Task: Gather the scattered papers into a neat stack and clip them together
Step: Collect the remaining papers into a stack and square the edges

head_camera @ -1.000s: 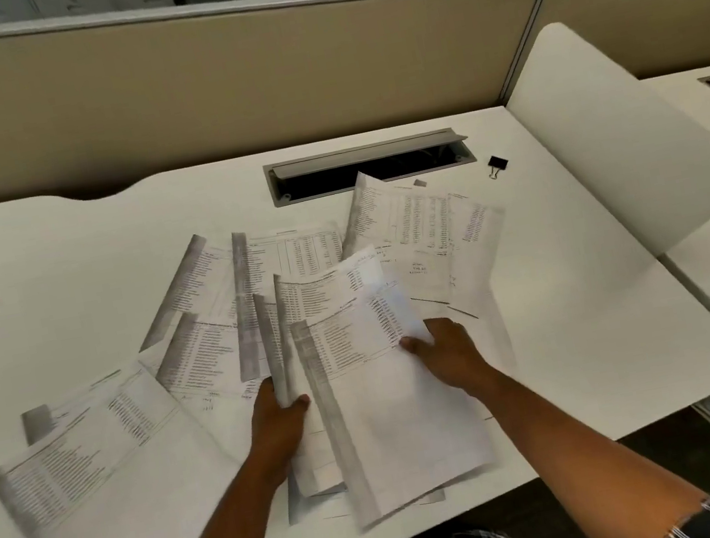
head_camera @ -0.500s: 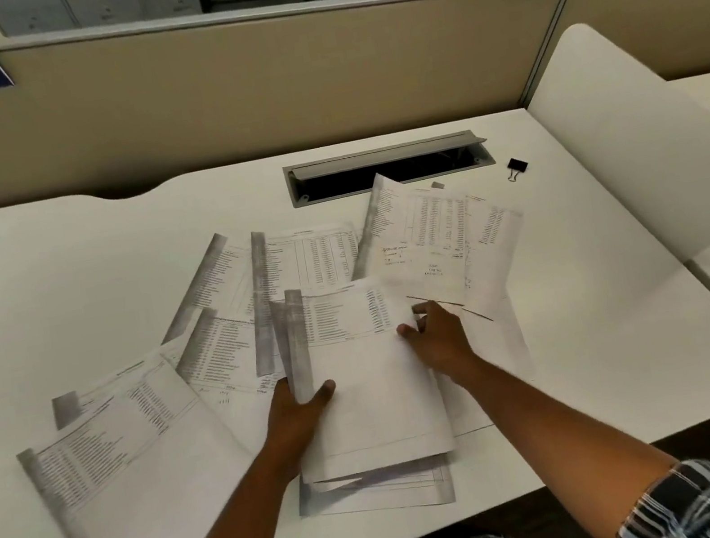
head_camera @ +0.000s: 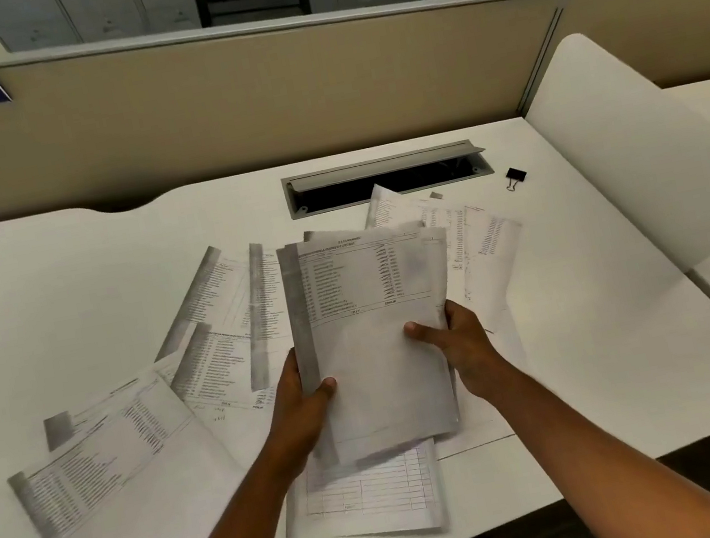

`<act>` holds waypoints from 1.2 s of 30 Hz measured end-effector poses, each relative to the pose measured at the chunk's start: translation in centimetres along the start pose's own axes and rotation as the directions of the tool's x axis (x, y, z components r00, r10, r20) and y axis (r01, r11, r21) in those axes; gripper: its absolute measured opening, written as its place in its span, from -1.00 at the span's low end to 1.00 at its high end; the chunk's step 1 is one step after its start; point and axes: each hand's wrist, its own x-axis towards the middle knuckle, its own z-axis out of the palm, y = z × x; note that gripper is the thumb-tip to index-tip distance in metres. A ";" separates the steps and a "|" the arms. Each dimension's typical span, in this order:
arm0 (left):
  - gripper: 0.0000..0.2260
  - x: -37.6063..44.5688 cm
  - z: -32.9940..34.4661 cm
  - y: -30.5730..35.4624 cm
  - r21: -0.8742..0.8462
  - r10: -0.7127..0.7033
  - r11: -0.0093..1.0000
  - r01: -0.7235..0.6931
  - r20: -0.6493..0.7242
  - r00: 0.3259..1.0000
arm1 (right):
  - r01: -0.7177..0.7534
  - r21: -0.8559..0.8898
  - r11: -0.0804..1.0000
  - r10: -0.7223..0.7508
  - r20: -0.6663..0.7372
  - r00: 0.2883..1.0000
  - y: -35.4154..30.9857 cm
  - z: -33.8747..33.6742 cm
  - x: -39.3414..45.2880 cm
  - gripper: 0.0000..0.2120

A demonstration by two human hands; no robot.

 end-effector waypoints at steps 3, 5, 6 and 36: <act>-0.43 0.7 0.2 1.3 0.019 0.059 0.998 -0.059 -0.003 0.998 | 0.102 -0.007 0.995 -0.102 -0.042 0.994 -1.4 0.3 -0.1 -0.57; -0.50 0.6 0.8 2.7 0.030 0.120 0.993 -0.118 -0.086 0.989 | 0.180 -0.015 0.984 -0.181 -0.068 0.981 -2.6 0.6 -0.8 -0.61; -0.56 0.4 1.1 3.6 0.028 0.170 0.985 -0.168 -0.144 0.975 | 0.220 -0.015 0.975 -0.221 -0.079 0.972 -3.2 0.9 -1.3 -0.63; -0.40 -0.1 4.0 3.8 0.203 0.291 0.954 -0.222 -0.440 0.849 | 0.348 0.098 0.932 -0.328 -0.173 0.929 -4.6 -0.9 -1.3 -0.83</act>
